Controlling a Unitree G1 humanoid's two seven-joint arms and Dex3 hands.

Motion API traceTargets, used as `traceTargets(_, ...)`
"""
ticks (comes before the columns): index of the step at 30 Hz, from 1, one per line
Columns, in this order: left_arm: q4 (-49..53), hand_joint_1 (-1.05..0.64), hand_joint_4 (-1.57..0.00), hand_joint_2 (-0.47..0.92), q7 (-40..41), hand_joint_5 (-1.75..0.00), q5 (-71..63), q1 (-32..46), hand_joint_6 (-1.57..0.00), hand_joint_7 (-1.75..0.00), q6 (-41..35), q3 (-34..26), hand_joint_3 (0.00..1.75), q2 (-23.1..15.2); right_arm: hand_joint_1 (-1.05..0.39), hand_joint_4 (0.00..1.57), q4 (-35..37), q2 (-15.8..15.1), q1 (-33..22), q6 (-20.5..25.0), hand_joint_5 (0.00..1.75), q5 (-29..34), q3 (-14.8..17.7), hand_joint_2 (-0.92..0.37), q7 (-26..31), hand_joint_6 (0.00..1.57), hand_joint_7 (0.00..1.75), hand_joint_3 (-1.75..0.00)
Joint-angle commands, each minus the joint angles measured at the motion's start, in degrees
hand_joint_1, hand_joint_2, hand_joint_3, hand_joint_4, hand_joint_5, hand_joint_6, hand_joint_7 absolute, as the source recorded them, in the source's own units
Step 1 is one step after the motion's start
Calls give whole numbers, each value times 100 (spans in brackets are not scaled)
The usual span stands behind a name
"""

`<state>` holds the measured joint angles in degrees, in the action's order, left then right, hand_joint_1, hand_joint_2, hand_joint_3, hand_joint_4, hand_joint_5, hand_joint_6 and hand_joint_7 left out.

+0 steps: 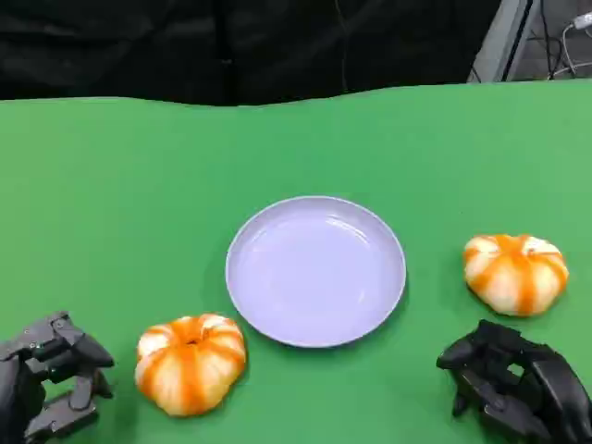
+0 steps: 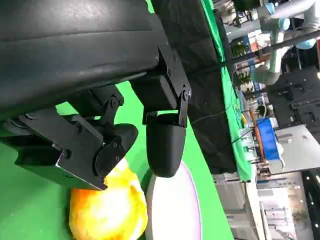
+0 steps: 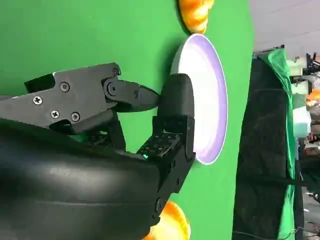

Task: Grasp the bread from the table and place it into the plate.

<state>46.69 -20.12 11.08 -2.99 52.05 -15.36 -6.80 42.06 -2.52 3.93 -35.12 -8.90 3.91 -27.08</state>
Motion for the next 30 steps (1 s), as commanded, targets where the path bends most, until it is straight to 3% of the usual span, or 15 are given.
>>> traceTargets(1,55,5,-99,55,79,-151,-34,-51,-97,-126,63,-13,115,-139,-26,65,-21,-102,21,-48,175,-12,44,-92,21,74,111,-46)
traceTargets(19,51,6,-97,55,105,-146,101,-63,-97,-120,36,-46,112,-52,-26,64,42,-118,49,-42,175,-50,70,-92,-40,75,111,-46)
traceTargets(20,-18,5,-89,60,42,-96,264,-48,-88,-78,-71,-75,89,11,-27,64,49,-119,53,-35,175,-60,73,-92,-52,75,111,-46)
traceTargets(21,-164,4,-96,67,-184,-59,618,-20,-94,-45,-339,-111,71,99,-27,64,65,-121,60,-32,175,-89,81,-92,-94,75,111,-46)
traceTargets(23,-340,-7,-90,75,-435,-14,985,23,-87,-10,-639,-145,39,173,-26,64,70,-124,63,-30,175,-95,86,-92,-116,74,111,-46)
traceTargets(26,-483,-22,-83,86,-510,-2,1078,85,-79,-1,-775,-157,12,192,-26,64,59,-123,65,-24,175,-67,83,-92,-90,74,111,-46)
traceTargets(27,-541,-37,-71,90,-521,-1,1090,113,-68,-1,-819,-159,11,203,-25,64,58,-118,68,-18,175,-71,85,-92,-88,74,111,-46)
traceTargets(30,-709,-50,-61,92,-649,0,1181,194,-57,0,-967,-159,14,220,-25,65,73,-112,77,-30,175,-60,85,-92,-70,74,111,-46)
